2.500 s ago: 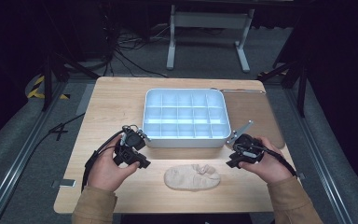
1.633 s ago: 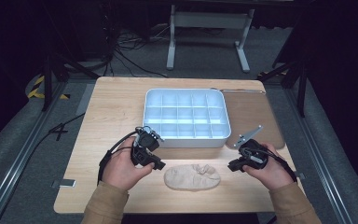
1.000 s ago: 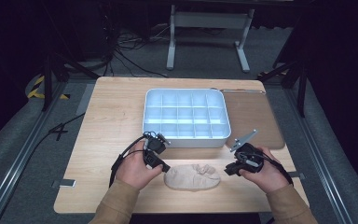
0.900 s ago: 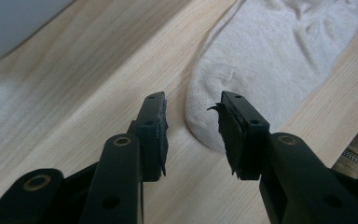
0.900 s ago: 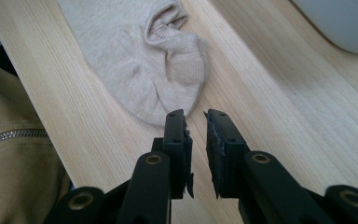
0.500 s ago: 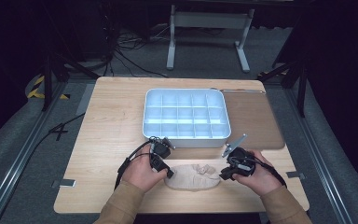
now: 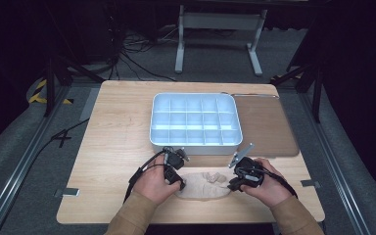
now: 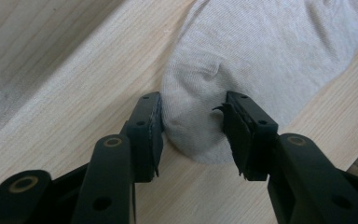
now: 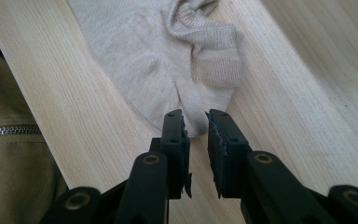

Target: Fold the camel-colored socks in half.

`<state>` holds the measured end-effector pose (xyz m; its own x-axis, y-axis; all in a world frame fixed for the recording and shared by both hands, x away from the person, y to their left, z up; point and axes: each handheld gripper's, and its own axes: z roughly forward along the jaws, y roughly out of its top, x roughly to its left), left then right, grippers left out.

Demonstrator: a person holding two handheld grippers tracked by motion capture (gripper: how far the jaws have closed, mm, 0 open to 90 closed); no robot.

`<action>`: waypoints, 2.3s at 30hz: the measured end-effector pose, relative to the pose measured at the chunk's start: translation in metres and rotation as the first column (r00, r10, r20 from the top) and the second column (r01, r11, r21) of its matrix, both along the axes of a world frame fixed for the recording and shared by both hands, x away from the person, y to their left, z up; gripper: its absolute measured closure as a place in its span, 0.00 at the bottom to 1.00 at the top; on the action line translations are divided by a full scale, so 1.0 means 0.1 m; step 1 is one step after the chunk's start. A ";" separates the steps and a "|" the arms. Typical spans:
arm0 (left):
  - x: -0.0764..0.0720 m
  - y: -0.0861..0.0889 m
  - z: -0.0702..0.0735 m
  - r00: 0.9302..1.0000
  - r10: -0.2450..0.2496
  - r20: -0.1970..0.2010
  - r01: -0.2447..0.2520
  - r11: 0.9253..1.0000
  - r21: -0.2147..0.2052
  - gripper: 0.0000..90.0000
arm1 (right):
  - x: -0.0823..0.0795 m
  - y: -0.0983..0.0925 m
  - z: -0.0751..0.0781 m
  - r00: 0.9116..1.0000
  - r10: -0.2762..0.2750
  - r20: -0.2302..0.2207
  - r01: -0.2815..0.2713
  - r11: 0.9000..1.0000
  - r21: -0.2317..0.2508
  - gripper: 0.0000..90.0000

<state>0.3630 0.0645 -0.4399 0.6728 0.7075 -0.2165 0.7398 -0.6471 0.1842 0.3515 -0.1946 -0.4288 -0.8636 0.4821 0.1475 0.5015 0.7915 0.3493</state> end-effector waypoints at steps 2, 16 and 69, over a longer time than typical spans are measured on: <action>0.00 0.00 0.00 1.000 0.006 0.011 -0.006 1.000 0.013 0.71 | 0.00 0.01 0.00 1.000 0.001 0.005 -0.001 1.000 -0.004 0.86; 0.00 0.04 0.05 1.000 0.028 -0.004 -0.028 0.999 -0.020 0.93 | -0.01 0.03 -0.01 0.999 -0.031 0.018 0.031 0.999 0.009 0.94; -0.07 0.02 0.52 0.998 -0.031 0.049 0.038 0.990 -0.136 0.93 | -0.05 0.40 -0.18 0.994 -0.043 0.104 0.044 0.999 -0.007 1.00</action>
<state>0.3558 0.0669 -0.3879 0.7080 0.6497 -0.2769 0.7059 -0.6386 0.3066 0.3468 -0.1546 -0.4470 -0.8522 0.5205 0.0531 0.4968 0.7733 0.3940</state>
